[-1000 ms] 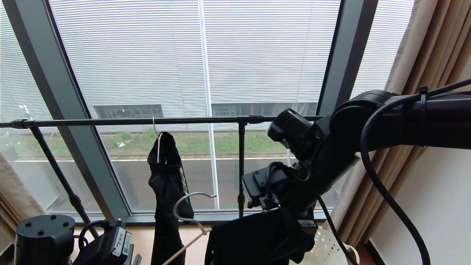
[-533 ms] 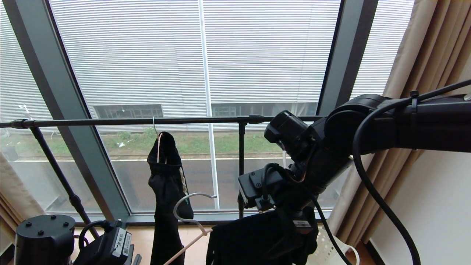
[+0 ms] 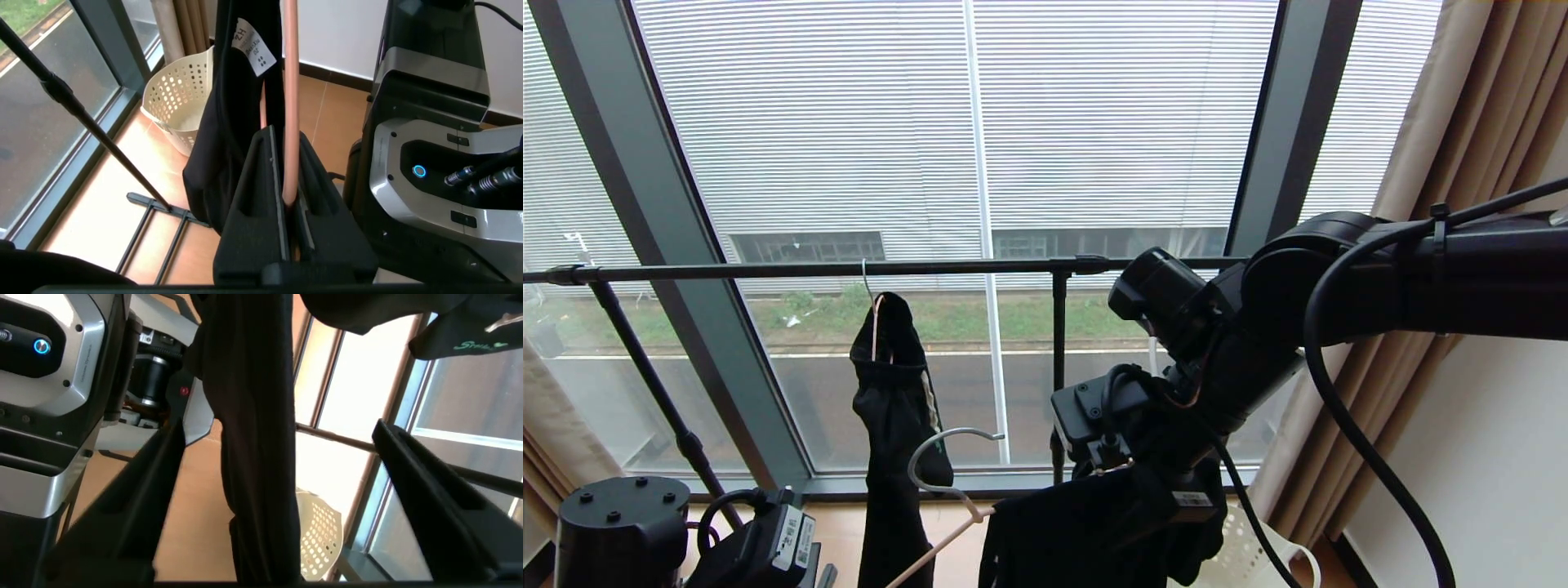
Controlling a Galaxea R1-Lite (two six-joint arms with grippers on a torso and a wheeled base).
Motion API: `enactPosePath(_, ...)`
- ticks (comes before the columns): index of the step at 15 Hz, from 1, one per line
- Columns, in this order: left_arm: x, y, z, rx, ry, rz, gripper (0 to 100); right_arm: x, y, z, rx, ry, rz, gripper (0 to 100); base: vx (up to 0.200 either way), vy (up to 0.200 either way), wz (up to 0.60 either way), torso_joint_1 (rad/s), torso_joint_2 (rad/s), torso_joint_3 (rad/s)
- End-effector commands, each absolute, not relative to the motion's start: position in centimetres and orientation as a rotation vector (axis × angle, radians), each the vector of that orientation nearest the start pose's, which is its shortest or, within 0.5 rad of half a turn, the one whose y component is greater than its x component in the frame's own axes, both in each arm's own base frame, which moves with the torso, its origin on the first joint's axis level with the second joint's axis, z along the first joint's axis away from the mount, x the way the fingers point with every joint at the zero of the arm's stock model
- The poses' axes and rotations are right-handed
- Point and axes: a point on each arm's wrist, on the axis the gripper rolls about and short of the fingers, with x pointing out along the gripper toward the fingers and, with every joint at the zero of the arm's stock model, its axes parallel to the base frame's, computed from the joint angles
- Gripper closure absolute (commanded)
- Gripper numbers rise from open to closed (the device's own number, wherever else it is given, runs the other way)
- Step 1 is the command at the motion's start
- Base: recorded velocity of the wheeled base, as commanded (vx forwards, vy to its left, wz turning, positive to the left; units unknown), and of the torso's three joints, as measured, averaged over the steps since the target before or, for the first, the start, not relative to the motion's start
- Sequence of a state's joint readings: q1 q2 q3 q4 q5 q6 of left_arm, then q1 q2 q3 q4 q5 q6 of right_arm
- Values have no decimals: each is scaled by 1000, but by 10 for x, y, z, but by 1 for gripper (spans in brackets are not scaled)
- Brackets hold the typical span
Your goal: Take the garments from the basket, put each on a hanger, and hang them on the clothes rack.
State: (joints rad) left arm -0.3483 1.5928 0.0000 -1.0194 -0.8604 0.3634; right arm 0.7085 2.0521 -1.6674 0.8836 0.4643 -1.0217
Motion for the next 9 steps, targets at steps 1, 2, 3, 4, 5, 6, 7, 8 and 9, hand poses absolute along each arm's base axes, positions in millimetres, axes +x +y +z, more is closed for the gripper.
enactPosePath(1,142,-70,72,156,366,-1261,100,265,242,175,-927,697,1604,100,0,0,0,0,0,0)
enactPosePath(2,142,-70,72,156,366,-1261,100,264,243,174,-928,700,1608,100,0,0,0,0,0,0)
enactPosePath(3,142,-70,72,156,366,-1261,100,264,242,174,-928,701,1608,100,0,0,0,0,0,0)
enactPosePath(4,142,-70,72,156,366,-1261,100,264,242,174,-928,700,1608,100,0,0,0,0,0,0)
enactPosePath(5,142,-70,72,155,368,-1261,100,264,242,174,-928,700,1608,100,0,0,0,0,0,0)
enactPosePath(6,142,-70,72,156,366,-1261,100,264,242,174,-928,700,1608,100,0,0,0,0,0,0)
enactPosePath(7,142,-70,72,156,366,-1261,100,264,242,174,-928,700,1608,100,0,0,0,0,0,0)
enactPosePath(8,142,-70,72,154,368,-1261,100,264,242,174,-928,701,1608,100,0,0,0,0,0,0)
enactPosePath(9,142,-70,72,155,367,-1261,100,264,242,174,-928,700,1608,100,0,0,0,0,0,0)
